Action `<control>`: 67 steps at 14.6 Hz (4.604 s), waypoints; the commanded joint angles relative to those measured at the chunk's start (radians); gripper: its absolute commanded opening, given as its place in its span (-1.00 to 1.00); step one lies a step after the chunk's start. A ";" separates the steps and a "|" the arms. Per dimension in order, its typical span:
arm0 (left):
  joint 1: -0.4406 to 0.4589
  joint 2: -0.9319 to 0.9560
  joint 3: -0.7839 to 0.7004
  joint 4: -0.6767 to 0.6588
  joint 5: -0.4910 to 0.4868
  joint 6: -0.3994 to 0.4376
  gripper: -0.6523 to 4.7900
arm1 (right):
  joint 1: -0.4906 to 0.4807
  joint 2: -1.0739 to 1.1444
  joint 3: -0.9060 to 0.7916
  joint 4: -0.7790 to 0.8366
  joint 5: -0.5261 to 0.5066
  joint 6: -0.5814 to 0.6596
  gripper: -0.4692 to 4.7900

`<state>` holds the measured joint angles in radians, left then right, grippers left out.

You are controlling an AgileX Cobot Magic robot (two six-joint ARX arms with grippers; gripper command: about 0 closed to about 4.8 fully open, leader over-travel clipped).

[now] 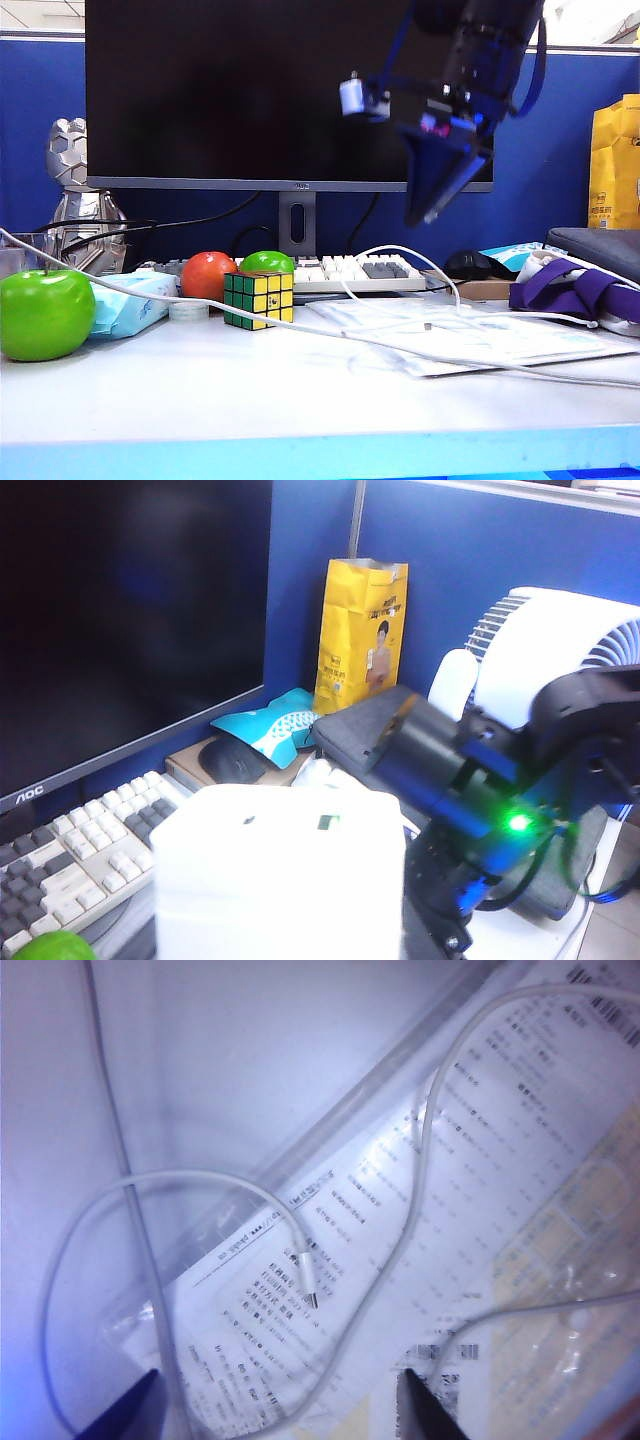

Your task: Pick up the Type-C charging cable and the charging base, insert one end of the Type-C charger into the corresponding slot on the base, and finally place the plugged-in charger back on the table.

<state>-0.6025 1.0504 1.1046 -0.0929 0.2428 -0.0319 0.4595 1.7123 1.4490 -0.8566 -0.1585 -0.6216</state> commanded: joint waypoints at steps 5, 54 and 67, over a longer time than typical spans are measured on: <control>0.000 -0.005 0.005 0.029 0.006 -0.003 -0.78 | 0.002 0.035 0.002 0.077 -0.185 1.073 0.34; -0.001 -0.006 0.005 0.072 0.031 -0.003 -0.78 | -0.023 0.226 -0.040 0.181 -0.075 1.650 -0.84; -0.001 -0.035 0.005 0.072 0.031 -0.006 -0.78 | -0.037 -0.183 -0.041 0.132 -0.158 1.280 -0.81</control>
<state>-0.6029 1.0199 1.1046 -0.0444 0.2687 -0.0357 0.4221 1.5166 1.4075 -0.6930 -0.3473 0.5522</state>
